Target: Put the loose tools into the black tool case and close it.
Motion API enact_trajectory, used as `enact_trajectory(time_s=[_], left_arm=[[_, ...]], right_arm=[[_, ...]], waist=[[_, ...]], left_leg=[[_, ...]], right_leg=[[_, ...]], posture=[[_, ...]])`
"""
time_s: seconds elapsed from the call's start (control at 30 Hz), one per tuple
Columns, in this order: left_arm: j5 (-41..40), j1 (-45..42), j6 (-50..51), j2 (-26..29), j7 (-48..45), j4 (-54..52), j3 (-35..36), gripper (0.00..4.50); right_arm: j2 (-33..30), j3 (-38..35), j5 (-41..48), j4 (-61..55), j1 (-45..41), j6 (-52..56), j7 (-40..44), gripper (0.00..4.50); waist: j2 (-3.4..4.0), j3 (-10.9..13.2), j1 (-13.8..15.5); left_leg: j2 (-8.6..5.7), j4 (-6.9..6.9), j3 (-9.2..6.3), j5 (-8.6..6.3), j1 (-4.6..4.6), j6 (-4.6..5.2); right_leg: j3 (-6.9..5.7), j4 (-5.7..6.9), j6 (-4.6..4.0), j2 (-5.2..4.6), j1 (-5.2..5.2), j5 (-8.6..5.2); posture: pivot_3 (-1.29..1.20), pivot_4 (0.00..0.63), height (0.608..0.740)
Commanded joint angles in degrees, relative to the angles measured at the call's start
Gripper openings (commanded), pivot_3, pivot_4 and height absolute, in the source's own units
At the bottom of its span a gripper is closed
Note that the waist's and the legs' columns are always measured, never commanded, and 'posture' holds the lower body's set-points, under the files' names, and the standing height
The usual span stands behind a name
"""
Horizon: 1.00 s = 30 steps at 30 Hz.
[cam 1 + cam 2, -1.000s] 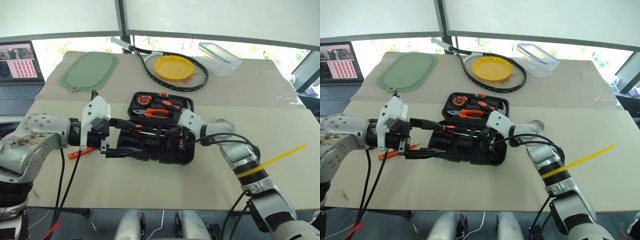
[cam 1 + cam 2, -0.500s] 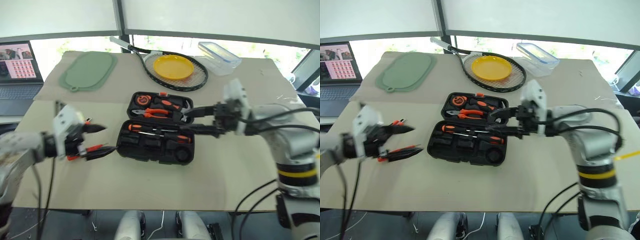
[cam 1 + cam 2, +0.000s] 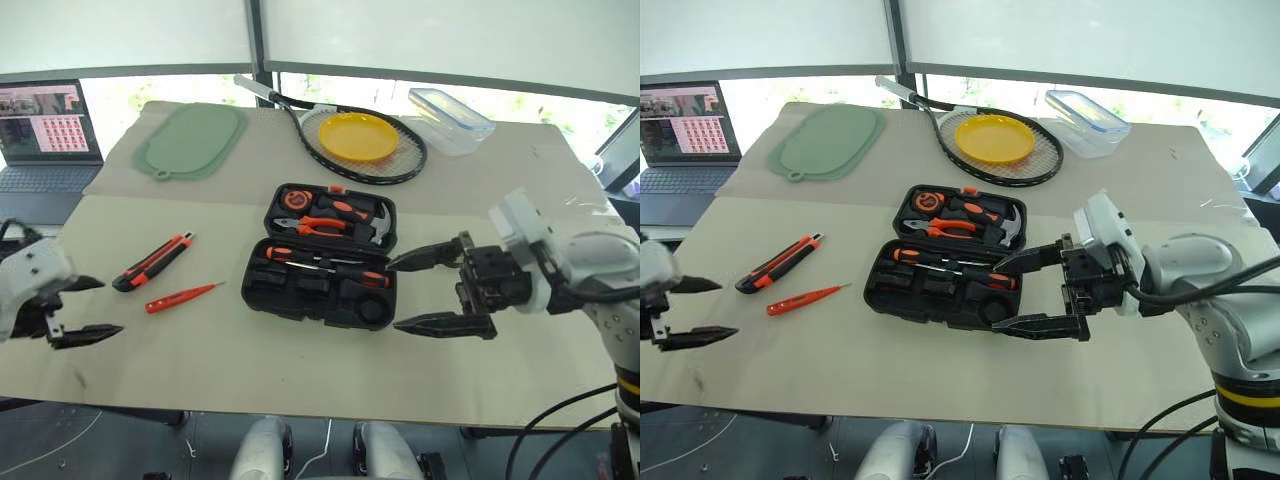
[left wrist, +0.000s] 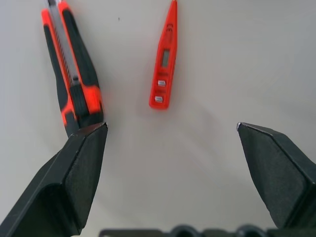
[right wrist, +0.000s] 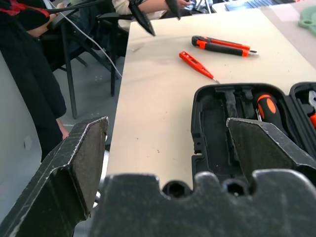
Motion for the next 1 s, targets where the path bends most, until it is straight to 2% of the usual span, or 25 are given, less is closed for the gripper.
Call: enact_trajectory(time_s=[0.03,0.17,0.3,0.5,0.73,0.77,0.83,1.0], left_arm=[[4.77,-12.3,-0.2,0.79,-5.16,3.45,-13.37,4.5],[13.59,-25.36,0.05,-2.37,-7.75,11.14,-25.98,4.5],[19.38,-34.27,-0.43,-6.66,-9.13,18.45,-32.98,4.5],[21.51,-38.71,-0.71,-11.75,-11.4,22.88,-36.55,4.5],[25.45,-38.98,-4.9,-14.41,-9.48,26.29,-38.15,4.5],[25.73,-39.09,-5.19,-14.93,-9.16,26.79,-38.01,4.09],[25.65,-38.93,-5.55,-15.52,-9.55,26.92,-37.83,3.74],[25.6,-38.03,-5.7,-16.28,-9.22,26.39,-36.85,1.91]], right_arm=[[0.35,-1.82,1.72,-3.65,1.33,-0.94,-3.37,4.47],[0.99,-1.95,2.59,-6.18,3.34,-0.83,-6.83,4.47],[0.91,-2.78,4.83,-7.98,4.7,0.03,-9.25,4.47],[0.51,-3.53,7.27,-10.63,7.15,-0.03,-12.52,4.47],[0.33,-3.18,7.87,-11.44,8.2,-0.96,-14.01,4.47],[0.18,-3.18,7.97,-11.49,8.3,-1.0,-13.94,4.5],[-0.19,-3.18,8.02,-11.62,8.48,-1.09,-13.65,4.5],[-0.79,-3.22,8.16,-11.7,8.69,-1.5,-13.55,4.5]], waist=[[0.0,0.0,-0.02],[0.0,0.0,-0.34],[-0.02,0.01,-0.29],[-0.05,0.01,-0.02],[-0.02,-0.01,0.13],[0.0,-0.03,0.2],[0.02,-0.04,0.31],[0.02,-0.04,0.11]], left_leg=[[0.02,0.01,0.02,0.0,-0.04,0.0],[0.0,0.05,0.22,0.01,-0.2,0.0],[0.0,0.09,0.47,0.02,-0.23,0.0],[-0.01,0.2,0.39,-0.01,-0.32,0.05],[-0.02,0.25,-0.02,0.0,-0.28,0.06],[-0.02,0.26,-0.03,0.0,-0.25,0.07],[-0.02,0.27,-0.05,0.01,-0.22,0.08],[-0.02,0.32,-0.08,0.01,-0.23,0.11]], right_leg=[[0.0,-0.01,0.0,0.09,-0.02,0.0],[0.03,0.01,0.0,0.34,-0.12,0.0],[0.04,0.03,0.02,0.39,-0.11,-0.02],[0.05,-0.02,0.1,0.34,-0.12,-0.01],[0.04,0.04,0.12,0.31,-0.03,0.0],[0.04,0.04,0.12,0.29,-0.01,0.0],[0.04,0.08,0.14,0.27,0.02,0.01],[0.06,0.08,0.18,0.26,0.02,0.02]], posture=[[0.0,0.15,0.738],[0.0,0.15,0.738],[0.0,0.15,0.738],[0.0,0.15,0.738],[0.0,0.15,0.738],[0.0,0.15,0.738],[0.0,0.15,0.738],[0.0,0.15,0.738]])
